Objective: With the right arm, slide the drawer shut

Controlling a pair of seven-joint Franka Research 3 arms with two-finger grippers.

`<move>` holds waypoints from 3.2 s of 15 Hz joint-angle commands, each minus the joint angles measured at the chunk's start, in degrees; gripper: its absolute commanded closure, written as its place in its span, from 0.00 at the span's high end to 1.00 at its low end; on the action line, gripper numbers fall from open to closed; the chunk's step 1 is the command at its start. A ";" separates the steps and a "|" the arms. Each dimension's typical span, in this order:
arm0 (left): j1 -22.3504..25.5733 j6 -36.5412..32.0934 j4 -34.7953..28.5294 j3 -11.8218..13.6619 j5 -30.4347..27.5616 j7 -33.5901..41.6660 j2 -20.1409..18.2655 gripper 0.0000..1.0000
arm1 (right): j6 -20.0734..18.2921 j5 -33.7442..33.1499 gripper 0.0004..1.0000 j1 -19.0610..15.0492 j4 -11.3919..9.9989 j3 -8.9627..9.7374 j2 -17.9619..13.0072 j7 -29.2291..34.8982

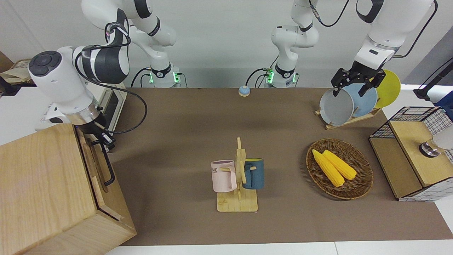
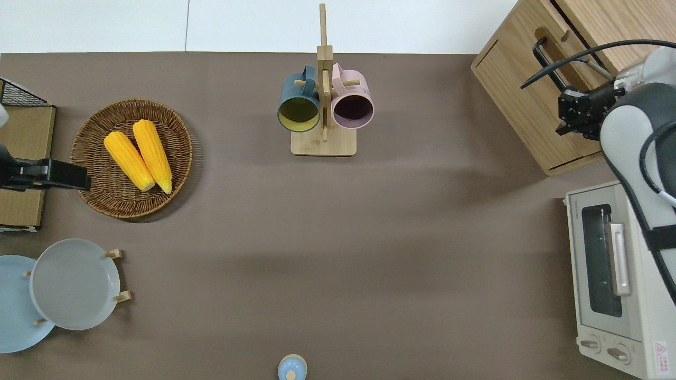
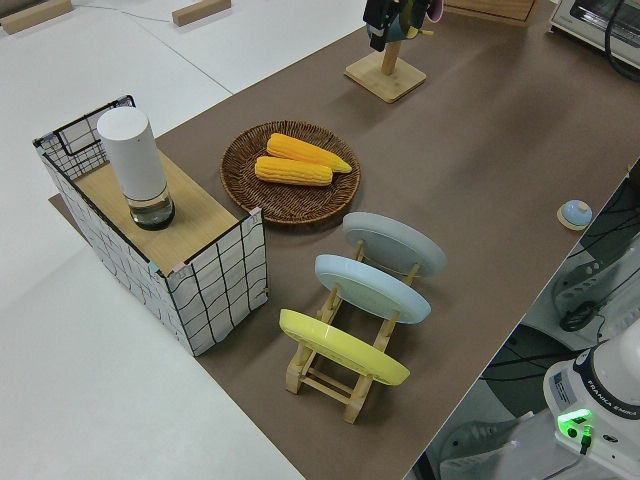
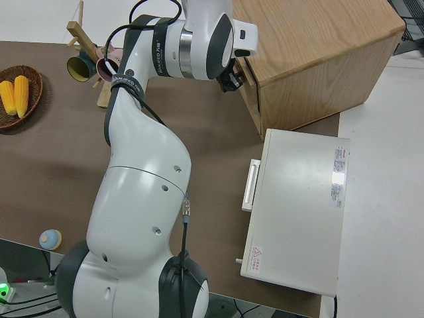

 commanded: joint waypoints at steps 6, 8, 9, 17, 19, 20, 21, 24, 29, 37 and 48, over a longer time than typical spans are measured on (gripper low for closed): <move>-0.99 0.04 1.19 0.97 0.72 0.51 0.77 1.00 | 1.10 -0.90 0.00 2.53 0.72 0.53 0.25 1.29; -0.99 0.04 1.19 0.97 0.63 0.51 0.77 1.00 | 0.93 -0.99 0.00 4.82 0.72 0.53 0.17 3.58; -0.99 0.04 1.19 0.97 0.71 0.51 0.77 1.00 | 0.66 -0.99 0.00 5.79 0.63 0.53 -0.36 3.68; -0.99 0.04 1.19 0.97 0.63 0.51 0.77 1.00 | -7.85 -1.07 0.00 13.08 -0.94 0.44 -8.52 -1.40; -0.99 0.04 1.19 0.97 0.72 0.51 0.77 1.00 | -9.79 -1.08 0.00 13.53 -3.57 0.36 -12.38 -6.32; -0.99 0.04 1.19 0.97 0.63 0.51 0.77 1.00 | -10.15 -1.08 0.00 13.45 -4.98 0.36 -14.32 -8.69; -0.99 0.04 1.19 0.97 0.63 0.51 0.77 1.00 | -11.11 -1.08 0.00 13.36 -6.12 0.36 -15.99 -10.98; -0.99 0.04 1.19 0.97 0.72 0.51 0.77 1.00 | -12.78 -0.90 0.00 12.92 -8.76 -0.26 -19.77 -18.09; -0.99 0.04 1.19 0.97 0.72 0.51 0.77 1.00 | -14.46 -0.20 0.00 13.44 -9.65 -4.73 -22.07 -28.82; -0.99 0.04 1.19 0.97 0.71 0.51 0.77 1.00 | -14.90 1.12 0.99 12.92 -9.12 -6.59 -21.89 -30.16; -0.99 0.04 1.19 0.97 0.71 0.51 0.77 1.00 | -14.90 1.47 0.99 13.27 -7.01 -6.50 -21.02 -30.33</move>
